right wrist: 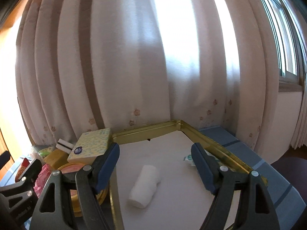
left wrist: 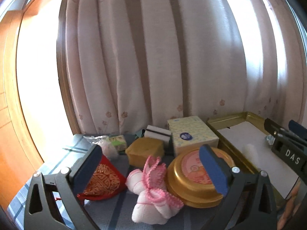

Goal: Organize soft objects
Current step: 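Withdraw both open tools from the tray back toward the table items, then lower the left tool onto the red gold-patterned pouch and close it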

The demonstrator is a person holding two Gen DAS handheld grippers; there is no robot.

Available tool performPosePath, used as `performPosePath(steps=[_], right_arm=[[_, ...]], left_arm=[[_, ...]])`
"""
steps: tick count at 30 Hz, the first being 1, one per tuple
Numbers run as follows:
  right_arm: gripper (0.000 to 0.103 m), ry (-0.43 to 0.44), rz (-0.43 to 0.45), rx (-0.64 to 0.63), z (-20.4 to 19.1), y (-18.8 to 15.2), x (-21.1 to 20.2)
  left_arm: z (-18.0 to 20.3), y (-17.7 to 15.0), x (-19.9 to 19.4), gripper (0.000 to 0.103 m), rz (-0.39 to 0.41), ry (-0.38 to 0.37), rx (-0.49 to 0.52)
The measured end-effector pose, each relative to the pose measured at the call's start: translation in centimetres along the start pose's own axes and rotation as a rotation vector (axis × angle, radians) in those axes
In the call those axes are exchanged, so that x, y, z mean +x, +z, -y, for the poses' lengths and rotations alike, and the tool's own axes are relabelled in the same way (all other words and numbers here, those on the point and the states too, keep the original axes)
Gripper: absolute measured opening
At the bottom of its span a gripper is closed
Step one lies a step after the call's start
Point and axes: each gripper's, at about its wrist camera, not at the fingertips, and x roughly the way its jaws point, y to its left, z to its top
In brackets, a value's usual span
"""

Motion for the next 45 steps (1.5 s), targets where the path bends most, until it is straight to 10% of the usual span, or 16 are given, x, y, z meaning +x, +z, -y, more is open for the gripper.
performPosePath(steps=[25, 45], right_arm=[[0.084, -0.005, -0.007, -0.057, -4.2, -0.6, -0.4], [0.084, 0.179, 0.008, -0.104, -10.2, -2.0, -2.8]], left_arm=[[-3.3, -0.6, -0.9, 0.102, -0.037, -0.018, -0.100], [-15.9, -3.3, 0.5, 0.102, -0.240, 0.125, -0.242]])
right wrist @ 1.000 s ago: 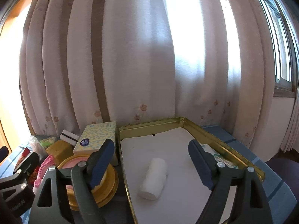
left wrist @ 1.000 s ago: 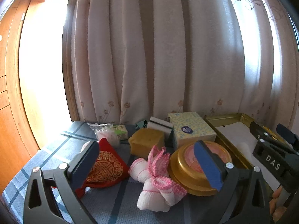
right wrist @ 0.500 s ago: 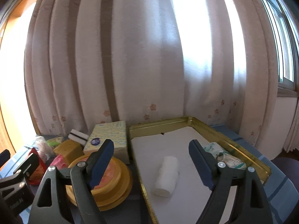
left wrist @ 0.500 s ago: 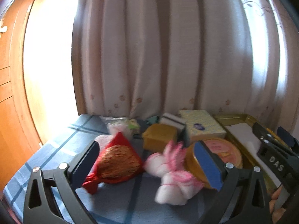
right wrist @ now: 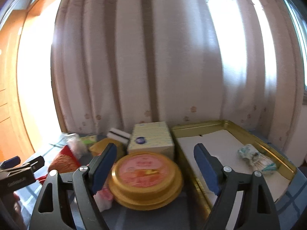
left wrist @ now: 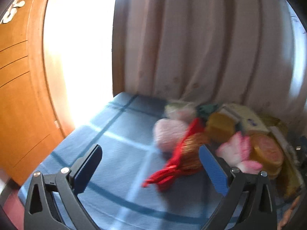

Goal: Organize soft objects
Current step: 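Lower the left tool onto the red gold-patterned pouch and close it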

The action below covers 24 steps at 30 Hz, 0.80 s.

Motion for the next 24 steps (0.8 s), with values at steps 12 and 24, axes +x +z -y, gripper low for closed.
performPosePath(steps=[12, 24], right_arm=[[0.084, 0.069, -0.002, -0.022, -1.5, -0.2, -0.2], [0.084, 0.066, 0.000, -0.031, -1.8, -0.3, -0.3]], left_arm=[[3.1, 1.8, 2.4, 0.099, -0.052, -0.141, 0.146], [7.0, 1.3, 6.2, 0.050, -0.234, -0.224, 0.211]])
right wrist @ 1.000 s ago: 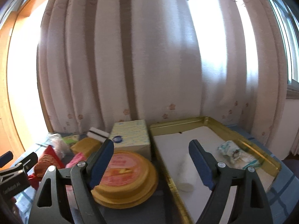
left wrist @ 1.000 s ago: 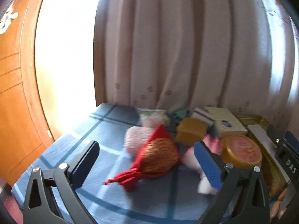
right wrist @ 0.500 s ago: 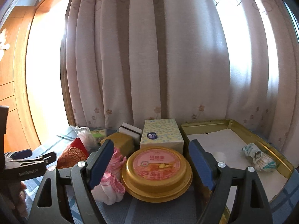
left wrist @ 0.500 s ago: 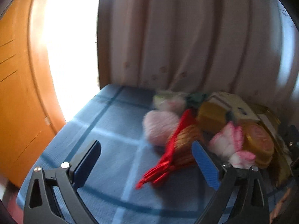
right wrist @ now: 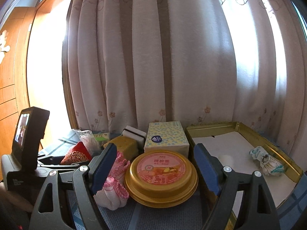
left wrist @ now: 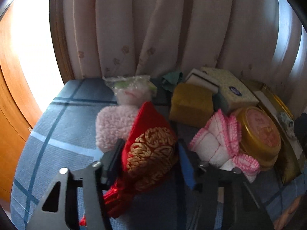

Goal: Organize soft objects
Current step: 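Lower the left tool onto the red gold-patterned pouch and close it, then grasp the pink-trimmed white towel with the right tool while the left tool holds the pouch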

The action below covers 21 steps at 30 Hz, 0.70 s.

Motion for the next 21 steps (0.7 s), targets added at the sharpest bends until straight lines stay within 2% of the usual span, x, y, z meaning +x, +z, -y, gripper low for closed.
performPosePath(steps=[2, 4, 5, 7, 12, 16, 19, 21], right_arm=[[0.084, 0.001, -0.001, 0.000, 0.0, 0.0, 0.0], [0.084, 0.002, -0.002, 0.003, 0.1, 0.0, 0.0], [0.084, 0.002, -0.002, 0.004, 0.1, 0.0, 0.0], [0.084, 0.002, -0.002, 0.004, 0.1, 0.0, 0.0], [0.084, 0.003, -0.004, 0.008, 0.2, 0.0, 0.0], [0.084, 0.009, -0.006, 0.007, 0.2, -0.1, 0.1], [0.084, 0.037, -0.005, 0.000, 0.1, -0.1, 0.0], [0.083, 0.069, -0.001, -0.016, -0.3, -0.1, -0.2]], left_arm=[[0.2, -0.1, 0.2, 0.032, -0.011, -0.006, 0.002], [0.0, -0.2, 0.1, 0.020, -0.014, -0.027, -0.008], [-0.2, -0.4, -0.2, 0.017, -0.006, -0.046, -0.016], [-0.6, -0.8, -1.2, 0.017, 0.026, -0.054, -0.042], [-2.4, -2.2, -5.1, 0.017, 0.185, 0.006, -0.141], [-3.6, -2.9, -6.7, 0.016, 0.248, 0.049, -0.204], [-4.6, -3.3, -7.8, 0.016, 0.312, 0.108, -0.248], [-5.3, -3.4, -8.5, 0.016, 0.356, 0.173, -0.261]])
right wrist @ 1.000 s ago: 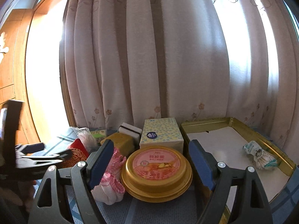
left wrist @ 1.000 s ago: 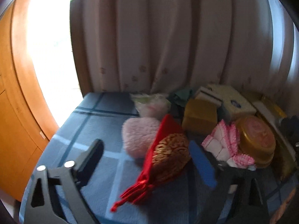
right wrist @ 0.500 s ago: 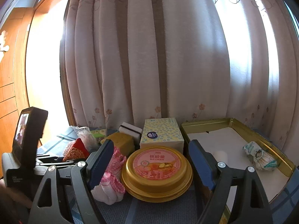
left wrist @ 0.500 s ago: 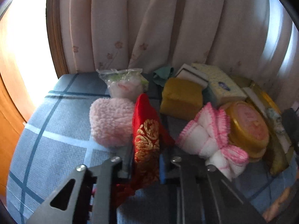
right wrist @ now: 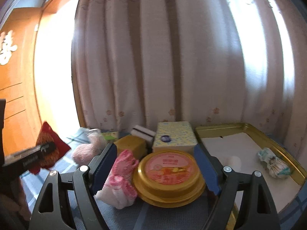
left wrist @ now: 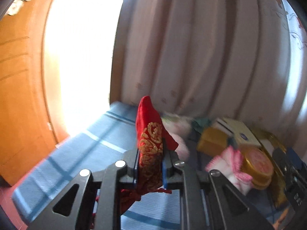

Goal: Organize soft objects
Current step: 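Grasp the pink-trimmed white towel with the right tool while the left tool holds the pouch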

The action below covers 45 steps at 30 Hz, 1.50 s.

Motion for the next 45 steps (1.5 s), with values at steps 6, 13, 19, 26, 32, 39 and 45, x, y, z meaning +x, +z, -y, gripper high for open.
performPosePath(steps=[6, 13, 19, 26, 32, 39, 45], right_arm=[[0.067, 0.113, -0.068, -0.025, -1.5, -0.2, 0.9], [0.056, 0.235, -0.191, -0.063, -4.4, -0.8, 2.9], [0.051, 0.281, -0.346, -0.036, -5.6, -1.6, 5.6], [0.051, 0.244, -0.442, -0.019, -5.7, -2.3, 7.7], [0.051, 0.133, -0.493, -0.124, -7.1, -2.6, 9.0], [0.026, 0.019, -0.503, -0.256, -7.8, -3.1, 9.3], [0.024, 0.297, -0.319, -0.129, -5.4, -1.6, 5.5]], left_arm=[[-1.7, 0.6, 0.4, 0.016, 0.026, 0.091, -0.031], [-0.1, 0.5, 0.3, 0.016, 0.050, 0.089, 0.044], [0.3, 0.6, 0.5, 0.016, 0.052, 0.076, 0.063], [-0.5, 0.7, 0.1, 0.016, 0.037, 0.064, 0.049], [-0.3, 0.7, 0.1, 0.016, 0.031, 0.065, 0.053], [-0.4, 0.8, 0.1, 0.016, 0.031, 0.069, 0.051], [0.0, 0.6, -0.3, 0.016, 0.046, 0.094, 0.060]])
